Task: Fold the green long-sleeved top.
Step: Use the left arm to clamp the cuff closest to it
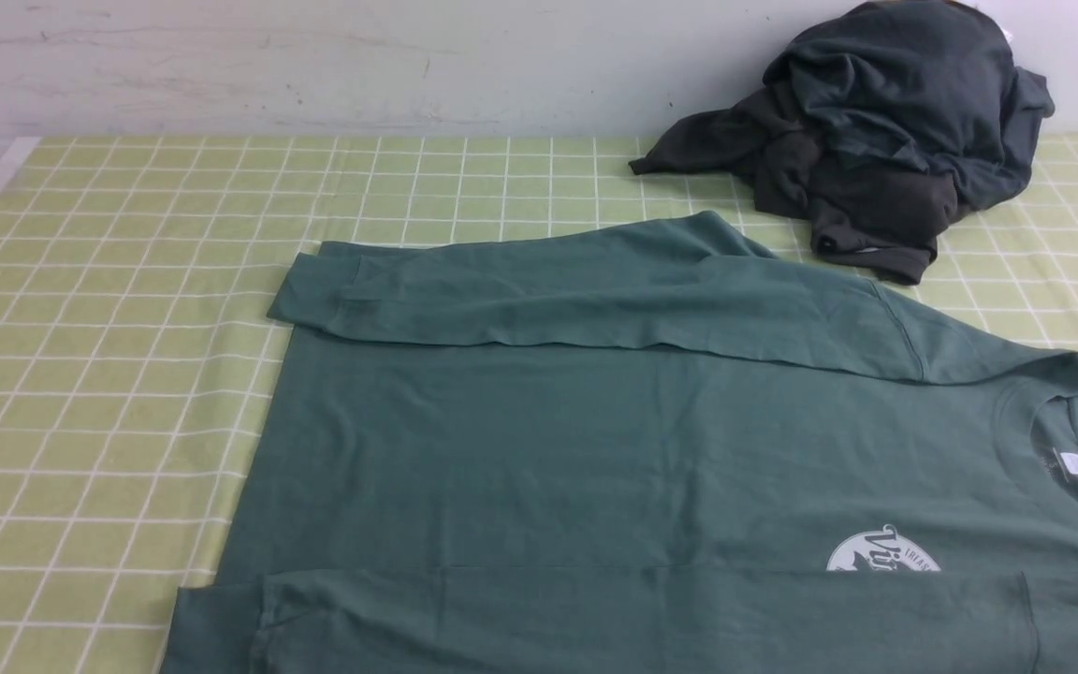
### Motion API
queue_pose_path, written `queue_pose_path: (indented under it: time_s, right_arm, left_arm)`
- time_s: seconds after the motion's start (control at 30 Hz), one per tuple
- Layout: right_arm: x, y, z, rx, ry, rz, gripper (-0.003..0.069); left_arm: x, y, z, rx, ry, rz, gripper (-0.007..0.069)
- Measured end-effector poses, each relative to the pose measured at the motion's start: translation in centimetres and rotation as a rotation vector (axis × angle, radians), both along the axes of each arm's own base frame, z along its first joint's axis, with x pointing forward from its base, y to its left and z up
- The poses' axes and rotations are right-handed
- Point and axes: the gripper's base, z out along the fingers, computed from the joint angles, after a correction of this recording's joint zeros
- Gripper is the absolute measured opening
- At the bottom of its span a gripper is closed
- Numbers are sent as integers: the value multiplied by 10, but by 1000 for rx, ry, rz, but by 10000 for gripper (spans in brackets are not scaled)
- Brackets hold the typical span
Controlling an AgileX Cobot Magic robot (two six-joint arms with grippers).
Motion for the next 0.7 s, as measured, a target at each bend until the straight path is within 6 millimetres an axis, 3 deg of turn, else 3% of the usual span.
queue_pose_path:
  time_s: [0.03, 0.07, 0.1, 0.2, 0.23, 0.3, 0.37, 0.47, 0.57, 0.7]
  right_arm:
    - [0, 0, 4, -4, -2, -2, -14]
    - [0, 0, 6, -5, 1, -3, -14]
    - [-1, 1, 26, -28, 9, -8, -14]
    - [3, 3, 57, -77, 69, -16, -14]
    - [12, 4, 81, -128, 152, -29, -14]
    - [30, 3, 98, -178, 311, -50, -14]
    - [44, 1, 100, -193, 451, -61, -14]
    - [83, -3, 86, -179, 855, -46, -13]
    - [107, 5, 57, -196, 1239, 57, -13]
    - [123, 28, 23, -379, 1531, 267, -13]
  left_arm:
    - [-3, 0, 14, -13, 1, -16, -3]
    - [-2, -1, 12, -14, 17, -18, -3]
    - [-4, -1, 43, -30, 60, -37, -3]
    - [1, -2, 77, -22, 185, -38, -3]
    - [19, -3, 97, 7, 321, -26, -3]
    - [42, -5, 106, 38, 440, -13, -3]
    - [59, -6, 105, 57, 536, -8, -3]
    - [102, -10, 77, 103, 902, -18, -3]
    - [130, -17, 41, 166, 1262, -85, -3]
    - [156, -23, -8, 230, 1594, -167, 20]
